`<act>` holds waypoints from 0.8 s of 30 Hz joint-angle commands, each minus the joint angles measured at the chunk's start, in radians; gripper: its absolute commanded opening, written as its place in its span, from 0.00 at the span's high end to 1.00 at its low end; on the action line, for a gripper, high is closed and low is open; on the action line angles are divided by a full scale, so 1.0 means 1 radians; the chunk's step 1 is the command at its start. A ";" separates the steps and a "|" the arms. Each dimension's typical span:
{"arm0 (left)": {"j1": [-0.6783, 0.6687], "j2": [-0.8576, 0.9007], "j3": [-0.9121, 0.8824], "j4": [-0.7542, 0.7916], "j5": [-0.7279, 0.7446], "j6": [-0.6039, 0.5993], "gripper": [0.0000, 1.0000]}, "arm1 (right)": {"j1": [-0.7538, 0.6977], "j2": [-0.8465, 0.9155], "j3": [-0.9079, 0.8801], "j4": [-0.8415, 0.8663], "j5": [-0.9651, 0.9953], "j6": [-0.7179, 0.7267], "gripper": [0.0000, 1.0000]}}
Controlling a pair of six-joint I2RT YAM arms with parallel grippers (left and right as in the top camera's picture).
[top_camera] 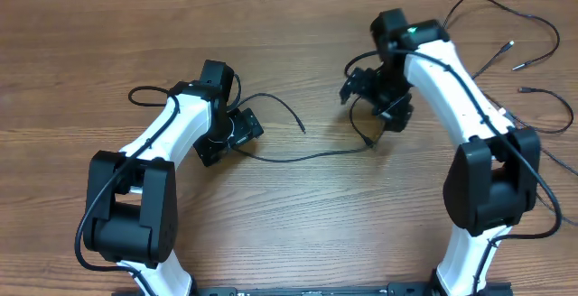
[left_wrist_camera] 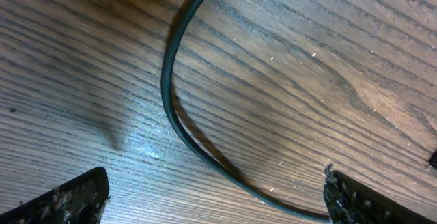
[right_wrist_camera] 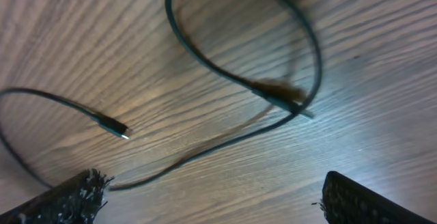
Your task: Untangle cables
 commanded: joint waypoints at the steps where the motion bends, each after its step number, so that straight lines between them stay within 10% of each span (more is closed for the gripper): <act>1: 0.003 0.007 0.003 0.000 -0.013 0.018 0.00 | 0.052 -0.011 -0.061 0.059 0.038 0.058 0.00; 24: 0.003 0.007 0.003 0.000 -0.013 0.018 0.00 | 0.081 -0.011 -0.432 0.447 0.038 0.183 0.04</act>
